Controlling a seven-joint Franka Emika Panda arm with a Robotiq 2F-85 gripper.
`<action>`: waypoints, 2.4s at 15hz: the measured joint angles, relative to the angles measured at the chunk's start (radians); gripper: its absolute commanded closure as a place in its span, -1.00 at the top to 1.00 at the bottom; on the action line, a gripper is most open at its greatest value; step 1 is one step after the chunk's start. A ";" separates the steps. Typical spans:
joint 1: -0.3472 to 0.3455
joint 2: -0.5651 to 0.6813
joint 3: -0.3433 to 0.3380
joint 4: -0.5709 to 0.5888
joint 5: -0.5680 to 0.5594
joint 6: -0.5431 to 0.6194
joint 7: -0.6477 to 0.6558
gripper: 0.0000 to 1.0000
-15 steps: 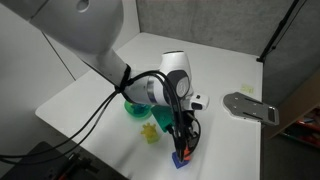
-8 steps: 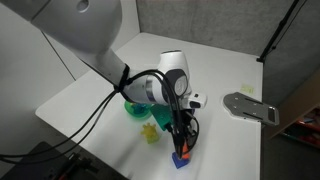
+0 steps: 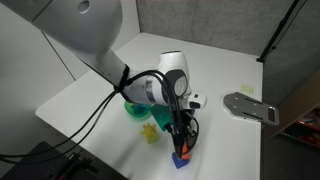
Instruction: Pick up the orange toy from the green bowl and put it on the blue block
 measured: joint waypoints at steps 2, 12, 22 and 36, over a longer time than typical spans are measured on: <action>0.000 0.000 0.000 0.000 0.000 0.000 0.000 -0.79; 0.030 0.031 0.000 -0.001 -0.001 0.000 0.014 -0.78; 0.071 0.050 -0.036 -0.017 -0.075 0.000 0.137 -0.77; 0.071 0.087 -0.061 -0.027 -0.122 0.101 0.204 -0.78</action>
